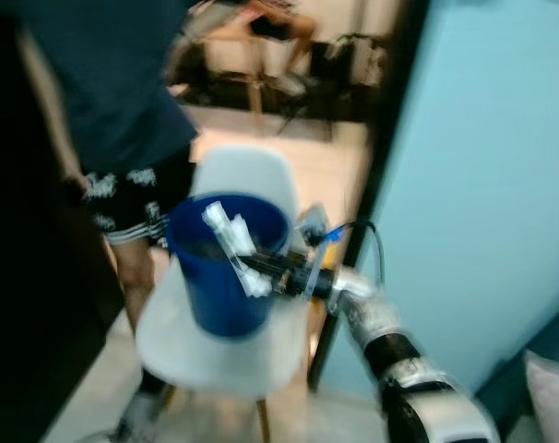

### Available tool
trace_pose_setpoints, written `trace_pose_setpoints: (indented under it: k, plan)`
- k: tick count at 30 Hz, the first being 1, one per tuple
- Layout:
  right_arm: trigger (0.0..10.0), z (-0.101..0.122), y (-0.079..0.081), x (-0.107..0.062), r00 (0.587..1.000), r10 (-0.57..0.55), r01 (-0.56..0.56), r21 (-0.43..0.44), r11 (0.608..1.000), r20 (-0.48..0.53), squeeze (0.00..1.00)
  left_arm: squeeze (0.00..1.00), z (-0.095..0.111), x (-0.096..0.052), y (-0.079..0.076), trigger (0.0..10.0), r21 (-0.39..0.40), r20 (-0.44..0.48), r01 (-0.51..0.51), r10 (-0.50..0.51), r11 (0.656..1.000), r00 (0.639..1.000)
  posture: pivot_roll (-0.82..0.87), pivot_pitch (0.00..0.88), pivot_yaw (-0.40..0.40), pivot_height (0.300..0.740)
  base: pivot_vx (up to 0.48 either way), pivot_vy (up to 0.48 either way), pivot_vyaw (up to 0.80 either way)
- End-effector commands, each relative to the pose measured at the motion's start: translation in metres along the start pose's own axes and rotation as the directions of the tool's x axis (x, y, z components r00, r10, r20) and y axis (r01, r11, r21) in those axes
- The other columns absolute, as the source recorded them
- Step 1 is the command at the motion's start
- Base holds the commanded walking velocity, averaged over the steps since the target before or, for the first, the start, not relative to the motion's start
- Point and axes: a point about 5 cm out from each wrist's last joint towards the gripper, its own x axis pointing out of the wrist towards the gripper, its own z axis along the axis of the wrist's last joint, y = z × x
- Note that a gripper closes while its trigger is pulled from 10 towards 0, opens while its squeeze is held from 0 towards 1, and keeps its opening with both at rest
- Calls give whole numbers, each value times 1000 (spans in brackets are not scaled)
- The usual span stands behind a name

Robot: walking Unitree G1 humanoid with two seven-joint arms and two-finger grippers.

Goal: Clean up the room

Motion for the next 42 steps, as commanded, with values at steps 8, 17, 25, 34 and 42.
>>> trace_pose_setpoints:
  k: [8,17,25,34,42]
  plan:
    - [10000,7,-30,-16,930,-364,362,-50,931,-43,0,0,11,2,-23,10000,-11,23,40,-40,999,999,-4,0,-59,740,80,0,400]
    - [10000,-5,-52,-37,692,-669,611,-274,743,-272,0,0,21,3,-45,10000,-1,32,67,-66,998,997,-2,0,-65,740,0,0,0]
    - [10000,-12,-59,-47,546,-782,662,-417,623,-301,0,0,25,3,-49,10000,-21,44,67,-66,998,997,46,0,-101,740,0,0,0]
    - [10000,13,-64,-31,529,-818,643,-522,560,-226,0,0,-23,-4,-26,10000,-43,-36,27,-29,999,999,72,46,-125,740,0,0,0]
    - [10000,44,-69,-17,506,-859,759,-432,486,-77,1000,0,-48,-10,-35,10000,-67,-64,24,-28,997,998,124,124,-140,740,0,0,0]
